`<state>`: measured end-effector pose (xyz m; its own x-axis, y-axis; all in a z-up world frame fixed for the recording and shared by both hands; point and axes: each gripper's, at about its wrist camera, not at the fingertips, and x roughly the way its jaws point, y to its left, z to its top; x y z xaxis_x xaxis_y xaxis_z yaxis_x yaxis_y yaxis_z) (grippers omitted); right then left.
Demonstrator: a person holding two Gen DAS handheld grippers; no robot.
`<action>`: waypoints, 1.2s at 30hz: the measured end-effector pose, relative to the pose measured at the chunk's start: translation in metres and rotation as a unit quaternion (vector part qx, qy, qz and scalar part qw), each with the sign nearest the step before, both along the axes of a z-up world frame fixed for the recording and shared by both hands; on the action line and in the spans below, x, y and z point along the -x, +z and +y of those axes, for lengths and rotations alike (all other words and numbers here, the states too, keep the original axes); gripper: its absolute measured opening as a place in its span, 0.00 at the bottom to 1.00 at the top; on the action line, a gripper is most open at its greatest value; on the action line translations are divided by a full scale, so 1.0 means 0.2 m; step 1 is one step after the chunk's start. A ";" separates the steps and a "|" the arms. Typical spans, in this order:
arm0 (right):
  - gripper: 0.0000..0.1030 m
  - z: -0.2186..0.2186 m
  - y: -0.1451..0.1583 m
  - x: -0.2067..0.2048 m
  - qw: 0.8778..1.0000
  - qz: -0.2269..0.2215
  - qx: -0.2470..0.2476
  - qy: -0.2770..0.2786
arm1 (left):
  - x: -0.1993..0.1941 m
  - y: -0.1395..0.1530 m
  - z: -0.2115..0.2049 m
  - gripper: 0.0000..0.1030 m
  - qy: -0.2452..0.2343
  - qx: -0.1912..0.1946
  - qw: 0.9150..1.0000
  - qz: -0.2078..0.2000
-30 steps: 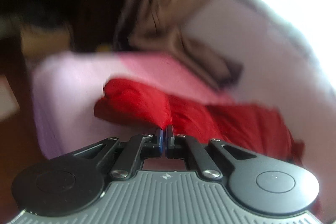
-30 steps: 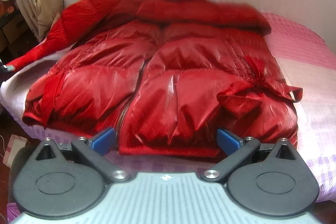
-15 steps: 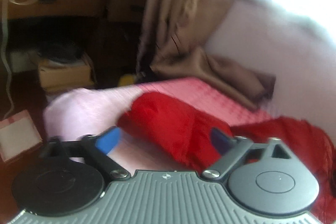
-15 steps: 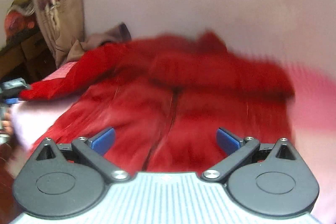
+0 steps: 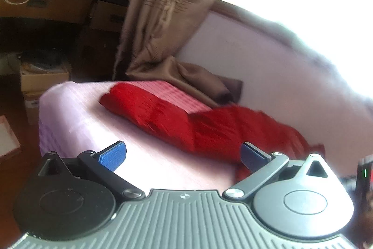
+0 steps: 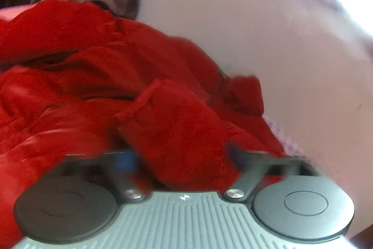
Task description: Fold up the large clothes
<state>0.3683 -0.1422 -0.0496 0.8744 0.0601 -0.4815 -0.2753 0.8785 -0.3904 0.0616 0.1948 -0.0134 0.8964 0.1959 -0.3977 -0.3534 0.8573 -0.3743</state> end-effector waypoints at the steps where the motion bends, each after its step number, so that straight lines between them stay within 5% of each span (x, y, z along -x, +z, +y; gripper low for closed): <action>1: 0.13 -0.06 0.03 -0.01 1.000 0.003 -0.019 -0.011 | 0.00 0.00 -0.03 0.99 -0.011 -0.006 1.000 0.004; 8: 0.13 -0.98 0.40 0.32 0.976 -0.125 -0.104 -0.144 | 0.00 0.04 -0.22 1.00 -0.057 -0.054 0.997 -0.004; 11: 0.13 -1.48 0.45 0.45 0.957 -0.128 -0.121 -0.231 | -0.01 0.06 -0.28 1.00 -0.067 -0.052 0.996 -0.005; 14: 0.13 -1.94 0.39 0.53 0.933 -0.105 -0.157 -0.307 | -0.03 0.06 -0.35 1.00 -0.075 -0.051 0.996 0.001; 19: 0.13 -2.40 0.10 0.57 0.905 -0.035 -0.203 -0.373 | -0.03 0.04 -0.46 1.00 -0.090 -0.062 0.994 0.016; 21: 0.25 -2.54 -0.05 0.59 0.882 0.004 -0.257 -0.395 | -0.04 0.03 -0.49 1.00 -0.099 -0.070 0.992 0.023; 23: 0.30 -2.62 -0.15 0.68 0.852 0.007 -0.329 -0.407 | -0.04 0.02 -0.50 1.00 -0.110 -0.079 0.990 0.032; 26: 0.38 -2.58 -0.18 0.90 0.830 -0.030 -0.408 -0.378 | -0.05 -0.01 -0.49 1.00 -0.122 -0.083 0.988 0.053; 30: 0.88 -2.20 -0.15 1.24 0.857 0.000 -0.465 -0.222 | -0.04 -0.07 -0.41 1.00 -0.135 -0.051 0.986 0.085; 34: 0.89 -1.75 -0.23 1.44 0.865 0.095 -0.481 -0.105 | -0.02 -0.12 -0.38 1.00 -0.152 -0.029 0.983 0.098; 36: 0.89 -1.60 -0.30 1.45 0.857 0.140 -0.489 -0.081 | -0.02 -0.13 -0.37 1.00 -0.165 -0.017 0.981 0.102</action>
